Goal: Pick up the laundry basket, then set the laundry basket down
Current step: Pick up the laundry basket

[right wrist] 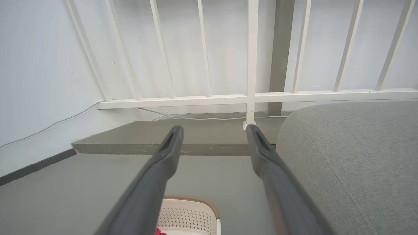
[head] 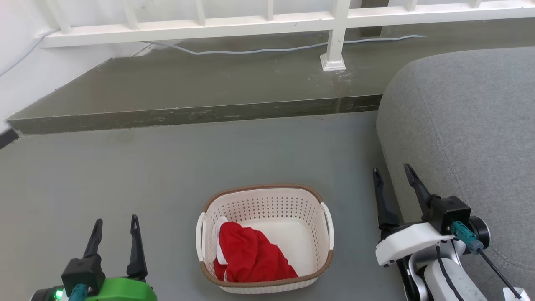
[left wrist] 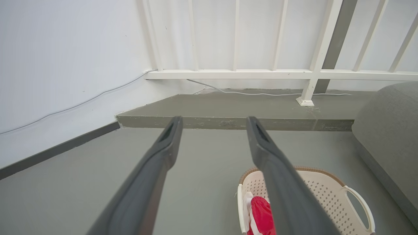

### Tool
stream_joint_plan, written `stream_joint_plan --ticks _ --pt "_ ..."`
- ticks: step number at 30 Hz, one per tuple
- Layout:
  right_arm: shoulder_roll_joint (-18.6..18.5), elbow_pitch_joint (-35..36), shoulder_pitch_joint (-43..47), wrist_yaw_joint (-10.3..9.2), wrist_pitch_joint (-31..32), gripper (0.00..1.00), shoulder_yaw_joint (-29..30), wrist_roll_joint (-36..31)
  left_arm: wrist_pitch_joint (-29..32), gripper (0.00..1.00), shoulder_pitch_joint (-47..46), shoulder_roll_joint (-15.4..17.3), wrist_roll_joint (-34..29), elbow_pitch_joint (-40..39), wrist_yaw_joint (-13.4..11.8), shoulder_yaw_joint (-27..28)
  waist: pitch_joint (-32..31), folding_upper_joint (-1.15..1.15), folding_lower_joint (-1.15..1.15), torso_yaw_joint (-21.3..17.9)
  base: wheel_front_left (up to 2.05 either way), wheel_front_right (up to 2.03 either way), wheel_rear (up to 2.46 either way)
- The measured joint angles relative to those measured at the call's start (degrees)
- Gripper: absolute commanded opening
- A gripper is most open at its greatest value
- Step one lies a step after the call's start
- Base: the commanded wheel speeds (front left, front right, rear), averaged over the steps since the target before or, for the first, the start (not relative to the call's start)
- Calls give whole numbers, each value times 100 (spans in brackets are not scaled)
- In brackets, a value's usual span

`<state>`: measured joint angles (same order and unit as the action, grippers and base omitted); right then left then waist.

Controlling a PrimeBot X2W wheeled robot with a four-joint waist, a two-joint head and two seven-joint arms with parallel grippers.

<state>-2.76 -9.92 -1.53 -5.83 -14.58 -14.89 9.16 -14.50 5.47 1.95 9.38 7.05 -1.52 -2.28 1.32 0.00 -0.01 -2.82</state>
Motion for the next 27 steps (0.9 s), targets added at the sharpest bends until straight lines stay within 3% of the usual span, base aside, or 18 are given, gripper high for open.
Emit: stream_joint_plan --ticks 13,27 --pt "0 68 92 0 0 100 -7 -1 0 100 96 3 0 -92 -29 -51 25 0 0 -21 0 0 0" --pt "4 216 -5 -7 0 100 47 2 0 100 115 21 1 -222 -51 -19 523 0 0 -63 0 0 0"
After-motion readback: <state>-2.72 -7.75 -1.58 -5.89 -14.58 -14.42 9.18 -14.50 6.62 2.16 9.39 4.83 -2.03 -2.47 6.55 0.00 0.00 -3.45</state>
